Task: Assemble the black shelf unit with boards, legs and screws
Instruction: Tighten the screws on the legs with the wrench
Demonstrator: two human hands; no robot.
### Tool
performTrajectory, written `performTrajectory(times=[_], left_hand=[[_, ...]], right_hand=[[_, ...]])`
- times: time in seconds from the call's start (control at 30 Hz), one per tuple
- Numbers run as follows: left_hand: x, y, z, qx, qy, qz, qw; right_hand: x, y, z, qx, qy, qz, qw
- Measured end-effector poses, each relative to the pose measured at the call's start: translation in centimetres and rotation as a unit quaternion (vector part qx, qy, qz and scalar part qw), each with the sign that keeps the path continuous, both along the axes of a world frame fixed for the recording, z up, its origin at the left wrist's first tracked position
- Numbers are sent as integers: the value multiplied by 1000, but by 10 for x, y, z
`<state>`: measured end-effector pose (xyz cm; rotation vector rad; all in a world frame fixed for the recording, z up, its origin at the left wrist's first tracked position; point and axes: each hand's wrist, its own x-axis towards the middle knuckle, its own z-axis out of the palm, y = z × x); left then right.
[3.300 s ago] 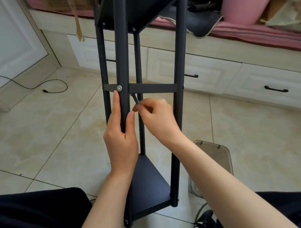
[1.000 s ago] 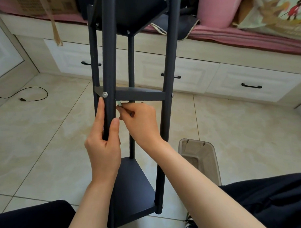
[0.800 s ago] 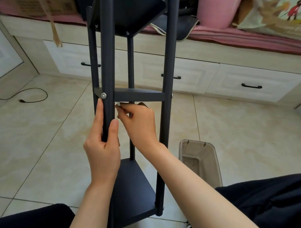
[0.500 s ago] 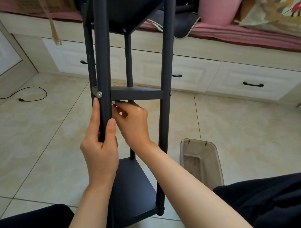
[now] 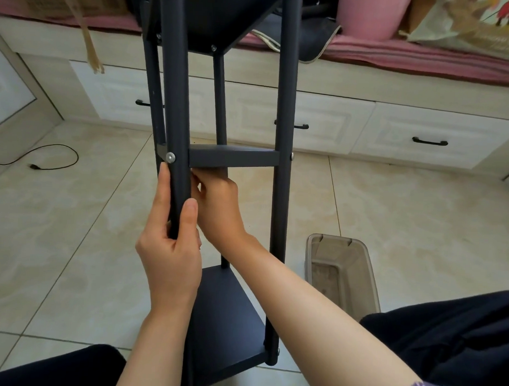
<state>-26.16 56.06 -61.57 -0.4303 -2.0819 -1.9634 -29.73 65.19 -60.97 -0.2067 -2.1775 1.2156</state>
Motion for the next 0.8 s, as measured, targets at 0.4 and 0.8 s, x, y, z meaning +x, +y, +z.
performTrajectory(times=[0.4, 0.8], left_hand=[[6, 3, 4, -25, 9, 10, 1000], [6, 1, 5, -14, 8, 11, 1000]], right_hand=[[43, 19, 24, -33, -163, 76, 983], [40, 14, 35, 0, -116, 37, 993]])
